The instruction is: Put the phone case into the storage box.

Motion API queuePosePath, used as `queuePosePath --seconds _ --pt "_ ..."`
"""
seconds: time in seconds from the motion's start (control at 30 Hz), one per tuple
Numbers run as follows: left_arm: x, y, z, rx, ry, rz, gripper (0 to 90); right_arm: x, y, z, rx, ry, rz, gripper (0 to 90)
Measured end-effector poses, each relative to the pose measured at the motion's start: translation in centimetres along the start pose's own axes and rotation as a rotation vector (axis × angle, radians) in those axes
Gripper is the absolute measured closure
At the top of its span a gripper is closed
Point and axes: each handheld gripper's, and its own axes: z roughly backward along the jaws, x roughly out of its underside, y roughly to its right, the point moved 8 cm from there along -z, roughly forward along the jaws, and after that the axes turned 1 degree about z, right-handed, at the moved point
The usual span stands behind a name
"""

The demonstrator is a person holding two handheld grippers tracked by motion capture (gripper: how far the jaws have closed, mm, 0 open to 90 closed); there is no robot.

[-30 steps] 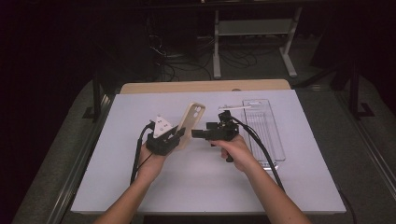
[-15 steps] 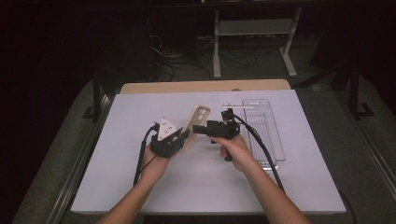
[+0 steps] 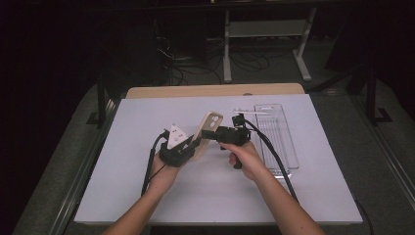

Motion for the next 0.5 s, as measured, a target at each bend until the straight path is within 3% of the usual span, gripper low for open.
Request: queuePosePath --seconds 0.5 --pt "-0.4 1.4 -0.1 0.024 0.020 -0.031 79.2 0.0 -0.1 -0.2 -0.018 0.010 -0.034 0.0"
